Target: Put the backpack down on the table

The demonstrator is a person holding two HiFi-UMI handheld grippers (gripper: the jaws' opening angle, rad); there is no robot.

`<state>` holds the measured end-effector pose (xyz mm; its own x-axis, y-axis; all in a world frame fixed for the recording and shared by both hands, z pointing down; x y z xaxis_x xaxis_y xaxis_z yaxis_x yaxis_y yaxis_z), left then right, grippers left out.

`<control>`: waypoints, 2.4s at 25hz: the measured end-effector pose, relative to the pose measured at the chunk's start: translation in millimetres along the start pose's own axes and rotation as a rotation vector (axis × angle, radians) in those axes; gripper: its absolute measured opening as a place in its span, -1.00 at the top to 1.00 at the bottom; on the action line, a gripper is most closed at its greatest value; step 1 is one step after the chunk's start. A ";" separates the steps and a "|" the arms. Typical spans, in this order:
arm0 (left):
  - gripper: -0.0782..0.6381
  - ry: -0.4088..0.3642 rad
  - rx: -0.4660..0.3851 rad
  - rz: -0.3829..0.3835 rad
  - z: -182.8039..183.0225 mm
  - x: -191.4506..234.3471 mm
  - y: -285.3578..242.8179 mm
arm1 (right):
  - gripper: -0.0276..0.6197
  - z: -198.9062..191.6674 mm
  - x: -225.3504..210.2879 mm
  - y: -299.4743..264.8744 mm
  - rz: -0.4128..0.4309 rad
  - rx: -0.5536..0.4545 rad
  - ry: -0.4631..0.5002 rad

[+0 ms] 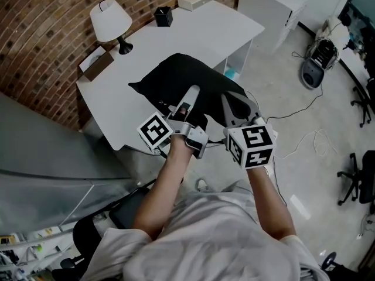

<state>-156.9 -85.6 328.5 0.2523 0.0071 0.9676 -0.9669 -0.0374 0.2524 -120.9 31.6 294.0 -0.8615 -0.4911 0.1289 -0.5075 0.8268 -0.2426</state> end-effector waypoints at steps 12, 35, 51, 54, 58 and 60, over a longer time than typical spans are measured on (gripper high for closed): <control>0.51 -0.010 -0.058 -0.003 14.1 17.0 -48.2 | 0.91 -6.2 -44.6 -39.0 0.049 -0.017 -0.004; 0.51 -0.063 -0.353 -0.016 -3.5 56.0 -197.9 | 0.91 -11.5 -219.9 -126.9 0.329 -0.059 0.009; 0.51 -0.071 -0.428 -0.059 37.0 65.2 -252.6 | 0.91 -11.4 -251.4 -180.7 0.388 -0.049 0.028; 0.51 -0.058 -0.446 -0.074 53.8 73.0 -259.3 | 0.91 -10.5 -253.5 -198.7 0.390 -0.045 0.043; 0.51 -0.042 -0.461 -0.080 78.2 82.4 -268.2 | 0.91 -5.5 -253.2 -227.9 0.394 -0.034 0.056; 0.51 -0.033 -0.466 -0.080 91.8 86.0 -272.2 | 0.91 -0.5 -251.0 -243.0 0.396 -0.029 0.061</control>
<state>131.5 -166.5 342.7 0.3203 -0.0400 0.9465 -0.8564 0.4148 0.3073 218.8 -45.9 321.1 -0.9892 -0.1167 0.0884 -0.1359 0.9566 -0.2578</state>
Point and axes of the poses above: the fingertips, and each gripper's own axes: y backward along the fingers, x to its left, z out of its top, the point moved 4 cm from there along y, backward along the fingers, and after that the axes turned 7 degrees about y, right-handed, at the moved point
